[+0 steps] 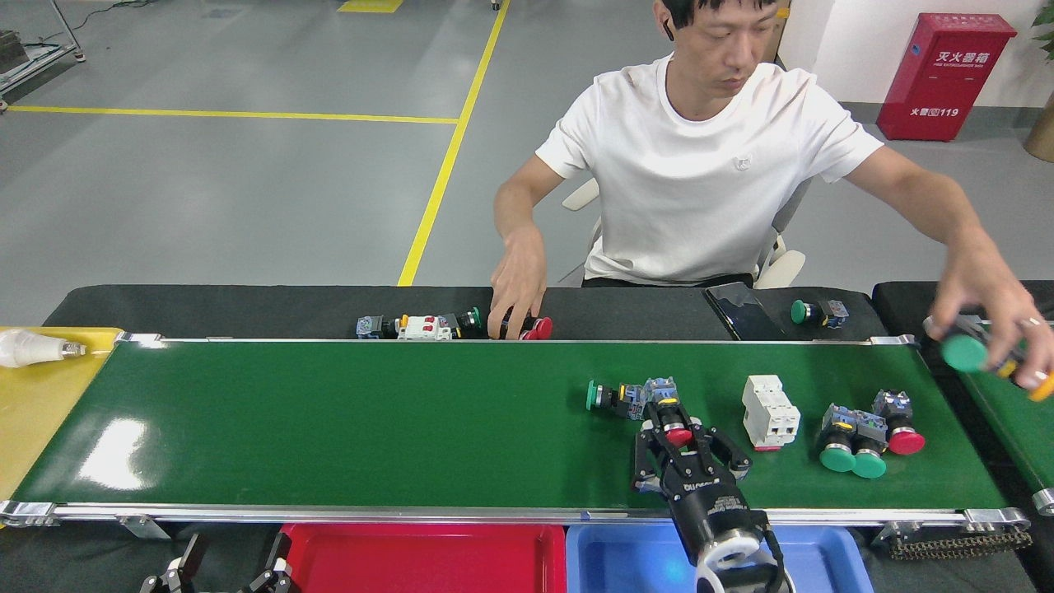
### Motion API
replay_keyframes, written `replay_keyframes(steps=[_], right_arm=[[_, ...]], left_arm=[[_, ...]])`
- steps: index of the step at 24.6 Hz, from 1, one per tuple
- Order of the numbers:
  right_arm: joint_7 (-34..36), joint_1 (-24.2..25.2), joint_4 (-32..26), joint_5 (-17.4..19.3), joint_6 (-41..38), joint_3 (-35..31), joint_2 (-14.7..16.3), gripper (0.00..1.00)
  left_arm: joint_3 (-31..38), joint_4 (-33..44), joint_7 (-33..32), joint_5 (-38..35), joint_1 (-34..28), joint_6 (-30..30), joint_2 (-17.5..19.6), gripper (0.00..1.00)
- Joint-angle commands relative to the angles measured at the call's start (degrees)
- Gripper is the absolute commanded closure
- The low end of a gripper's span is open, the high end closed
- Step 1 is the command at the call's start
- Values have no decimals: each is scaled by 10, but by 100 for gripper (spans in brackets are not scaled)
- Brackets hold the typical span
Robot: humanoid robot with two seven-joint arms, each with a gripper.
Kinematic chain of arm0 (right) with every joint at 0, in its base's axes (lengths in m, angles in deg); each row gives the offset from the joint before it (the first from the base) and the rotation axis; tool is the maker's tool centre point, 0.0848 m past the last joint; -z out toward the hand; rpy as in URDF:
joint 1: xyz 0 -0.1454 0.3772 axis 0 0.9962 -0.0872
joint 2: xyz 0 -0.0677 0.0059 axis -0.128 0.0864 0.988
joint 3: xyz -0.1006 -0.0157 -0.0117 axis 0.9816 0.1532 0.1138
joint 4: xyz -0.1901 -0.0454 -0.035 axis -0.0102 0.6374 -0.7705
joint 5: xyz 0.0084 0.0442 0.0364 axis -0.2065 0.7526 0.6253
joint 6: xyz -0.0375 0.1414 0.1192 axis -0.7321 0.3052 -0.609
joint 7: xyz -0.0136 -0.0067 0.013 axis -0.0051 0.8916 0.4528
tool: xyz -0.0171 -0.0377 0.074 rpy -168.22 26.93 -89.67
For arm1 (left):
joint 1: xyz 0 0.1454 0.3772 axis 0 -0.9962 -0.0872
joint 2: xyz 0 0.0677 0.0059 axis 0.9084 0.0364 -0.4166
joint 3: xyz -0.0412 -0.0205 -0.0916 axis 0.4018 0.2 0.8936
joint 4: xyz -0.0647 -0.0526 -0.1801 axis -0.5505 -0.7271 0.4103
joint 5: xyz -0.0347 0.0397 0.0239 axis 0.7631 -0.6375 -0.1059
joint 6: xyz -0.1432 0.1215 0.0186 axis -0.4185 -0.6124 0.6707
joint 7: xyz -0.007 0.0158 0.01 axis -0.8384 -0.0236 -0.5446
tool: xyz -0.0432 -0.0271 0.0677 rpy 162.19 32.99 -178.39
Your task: Pick switch part from conveyor to tray
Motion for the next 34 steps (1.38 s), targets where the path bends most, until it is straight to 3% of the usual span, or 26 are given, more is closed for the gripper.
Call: replay_keyframes(steps=[1, 4, 5, 7, 10, 15, 21, 26, 29, 34], right_arm=[[3, 10, -17, 2, -86, 25, -9, 85], [3, 39, -19, -2, -143, 84, -7, 78], [2, 41, -14, -2, -145, 100, -6, 69], [-14, 42, -5, -3, -137, 124, -8, 2], [-58, 40, -5, -1, -134, 127, -13, 3], [-59, 31, -11, 1, -122, 116, -15, 3], [-24, 14, -34, 1, 14, -26, -44, 5], [41, 29, -36, -4, 91, -65, -24, 5], [59, 64, -37, -18, 94, -62, -12, 5], [44, 10, -1, -53, 108, -22, -42, 6]], left_arm=[[4, 7, 2, -2, 2, 1, 7, 0], [1, 6, 2, -1, 5, 2, 17, 0], [0, 6, 2, -1, 5, 2, 18, 0], [0, 7, 2, -1, 4, 2, 18, 0], [3, 7, 2, -2, 2, -4, 13, 0], [29, 7, 2, -2, -1, 0, 21, 0], [29, 7, 4, 1, -5, 5, 18, 0], [13, 7, 4, -1, -4, 29, 24, 0], [5, 7, 2, -26, 27, 58, 24, 0], [-91, -50, -1, -151, 138, 63, 18, 0]])
